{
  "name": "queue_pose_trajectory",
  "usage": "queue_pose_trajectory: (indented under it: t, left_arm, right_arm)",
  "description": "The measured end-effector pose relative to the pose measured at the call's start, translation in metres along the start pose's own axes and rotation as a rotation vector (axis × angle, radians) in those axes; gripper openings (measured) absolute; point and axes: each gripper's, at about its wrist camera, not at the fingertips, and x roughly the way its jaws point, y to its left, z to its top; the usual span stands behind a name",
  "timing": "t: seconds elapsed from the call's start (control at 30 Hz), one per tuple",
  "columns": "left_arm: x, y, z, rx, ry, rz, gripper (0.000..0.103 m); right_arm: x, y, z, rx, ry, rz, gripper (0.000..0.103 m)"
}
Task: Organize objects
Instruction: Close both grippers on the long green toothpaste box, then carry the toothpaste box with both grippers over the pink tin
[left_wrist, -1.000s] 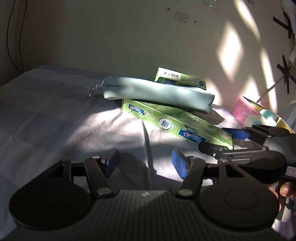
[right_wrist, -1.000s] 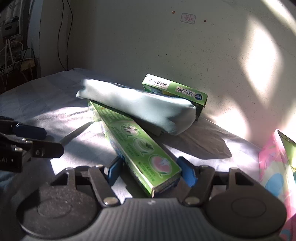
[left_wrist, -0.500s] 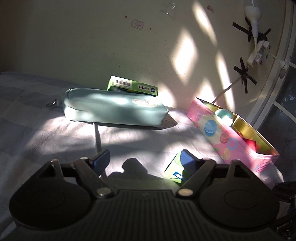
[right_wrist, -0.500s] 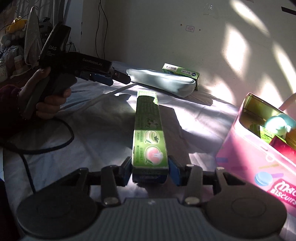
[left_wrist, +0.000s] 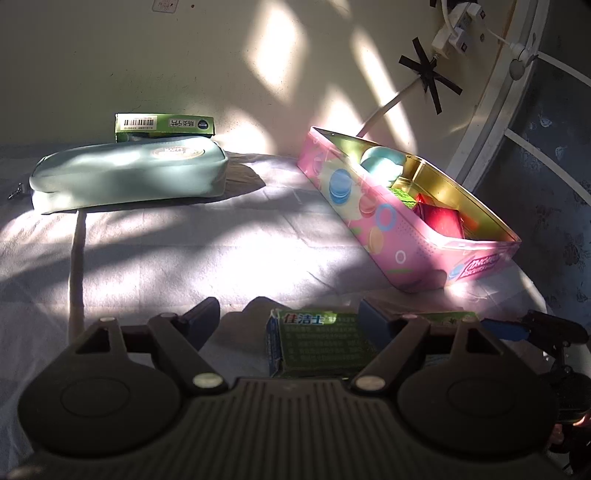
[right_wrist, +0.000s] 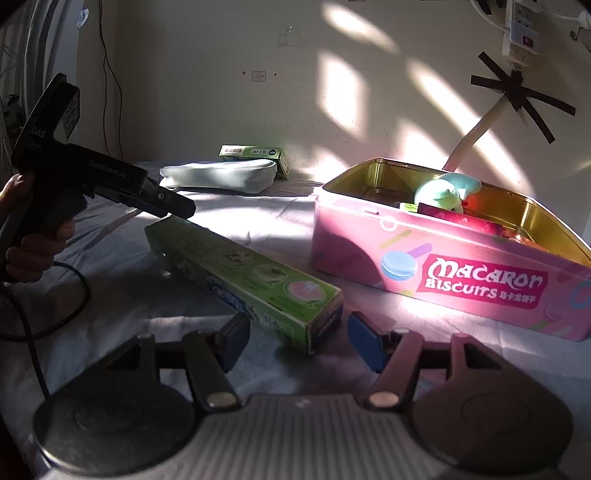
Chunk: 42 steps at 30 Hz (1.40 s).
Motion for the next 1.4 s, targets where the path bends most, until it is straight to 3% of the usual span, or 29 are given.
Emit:
queue_pose_trajectory:
  t: [0.1, 0.17, 0.23, 0.33, 0.5, 0.67, 0.9, 1.13, 1.27, 1.4]
  left_arm:
    - [-0.005, -0.002, -0.006, -0.031, 0.016, -0.018, 0.083]
    - [0.001, -0.002, -0.011, -0.037, 0.052, -0.022, 0.070]
    - [0.007, -0.001, -0.014, -0.075, 0.066, -0.078, 0.067]
    - [0.006, -0.011, -0.004, -0.085, 0.071, -0.055, 0.067]
    - [-0.018, -0.049, 0.040, 0.001, -0.055, -0.102, 0.066]
    - [0.018, -0.094, 0.096, 0.095, -0.124, -0.113, 0.067]
    - [0.118, -0.129, 0.135, 0.117, -0.038, -0.092, 0.067]
    - [0.184, -0.140, 0.146, 0.123, 0.039, -0.069, 0.066]
    - [0.193, -0.143, 0.142, 0.142, 0.067, -0.048, 0.066]
    - [0.171, -0.147, 0.140, 0.169, 0.041, -0.031, 0.067]
  right_arm:
    - [0.011, -0.003, 0.000, 0.027, 0.026, 0.015, 0.061]
    - [0.016, -0.003, -0.002, 0.040, 0.038, 0.030, 0.061]
    - [0.016, 0.000, -0.002, 0.040, 0.035, 0.025, 0.061]
    - [0.010, -0.004, 0.002, 0.098, 0.021, 0.019, 0.056]
    - [-0.028, -0.020, 0.029, 0.087, -0.124, -0.031, 0.056]
    - [-0.026, -0.061, 0.070, 0.046, -0.195, -0.168, 0.056]
    - [0.031, -0.149, 0.087, 0.142, -0.046, -0.267, 0.055]
    - [0.073, -0.199, 0.089, 0.196, 0.094, -0.325, 0.055]
    - [0.075, -0.202, 0.088, 0.196, 0.073, -0.356, 0.064]
    - [0.058, -0.194, 0.084, 0.237, 0.006, -0.349, 0.064]
